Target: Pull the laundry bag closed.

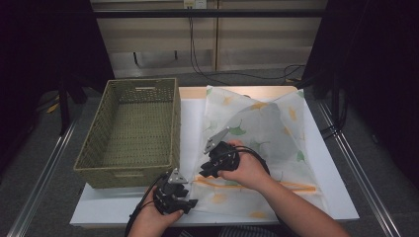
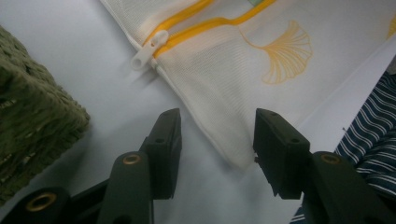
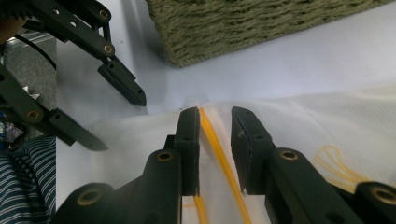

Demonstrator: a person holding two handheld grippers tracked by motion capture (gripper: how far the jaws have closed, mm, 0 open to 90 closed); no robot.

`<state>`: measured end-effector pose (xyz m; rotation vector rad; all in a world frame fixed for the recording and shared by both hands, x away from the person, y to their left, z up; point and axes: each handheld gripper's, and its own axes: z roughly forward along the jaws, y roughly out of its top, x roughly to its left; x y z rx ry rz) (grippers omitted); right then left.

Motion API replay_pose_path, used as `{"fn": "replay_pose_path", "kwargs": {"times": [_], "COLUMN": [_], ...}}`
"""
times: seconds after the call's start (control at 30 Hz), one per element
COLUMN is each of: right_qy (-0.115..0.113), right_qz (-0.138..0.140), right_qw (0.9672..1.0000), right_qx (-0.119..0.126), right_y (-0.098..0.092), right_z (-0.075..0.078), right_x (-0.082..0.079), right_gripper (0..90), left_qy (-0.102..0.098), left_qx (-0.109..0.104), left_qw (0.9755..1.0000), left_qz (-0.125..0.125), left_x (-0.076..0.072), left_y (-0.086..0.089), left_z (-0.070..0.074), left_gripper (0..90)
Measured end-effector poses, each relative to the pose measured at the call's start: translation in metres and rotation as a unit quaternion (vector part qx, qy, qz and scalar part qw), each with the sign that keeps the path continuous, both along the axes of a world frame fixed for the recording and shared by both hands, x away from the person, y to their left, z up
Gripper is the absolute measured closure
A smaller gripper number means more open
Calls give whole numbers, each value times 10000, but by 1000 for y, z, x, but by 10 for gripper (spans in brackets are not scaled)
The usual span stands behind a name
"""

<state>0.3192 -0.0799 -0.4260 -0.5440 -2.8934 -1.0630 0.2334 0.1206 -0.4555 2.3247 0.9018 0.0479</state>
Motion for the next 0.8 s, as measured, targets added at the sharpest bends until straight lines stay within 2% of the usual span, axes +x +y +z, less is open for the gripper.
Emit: {"fn": "replay_pose_path", "kwargs": {"times": [0.1,0.13,0.23,0.37,0.4,0.47,0.5,0.57,0.63,0.73,0.8], "right_qy": [26,28,67,124,180,152,211,236,310,287,279], "right_qz": [15,56,90,100,74,148,72,116,108,97,130], "right_qw": [10000,10000,9999,9999,9998,9998,9997,9996,9994,9995,9995], "right_qx": [-18,-15,-35,-46,-30,-29,-41,-31,-59,-55,-55], "right_y": [7,9,16,24,26,29,31,33,34,36,38], "right_z": [-3,-4,-8,-11,-12,-15,-16,-20,-23,-27,-28], "right_x": [0,1,2,3,3,4,4,6,7,8,8], "right_gripper": [726,722,716,706,702,693,685,671,669,654,648], "left_qy": [-9,-12,7,36,50,58,79,87,113,165,154], "left_qx": [55,6,99,-11,56,50,46,30,64,107,47], "left_qw": [10000,10000,9999,10000,10000,10000,10000,10000,9999,9997,9998], "left_qz": [-29,-21,-45,10,-11,0,17,-4,-51,-162,-143], "left_x": [-1,-2,-2,-4,-4,-4,-4,-4,-4,-3,-3], "left_y": [1,2,4,4,5,5,5,4,4,3,2], "left_z": [0,-1,0,-2,-1,-2,-2,-2,-2,-2,-3], "left_gripper": [520,518,517,517,517,517,517,519,525,543,573]}}
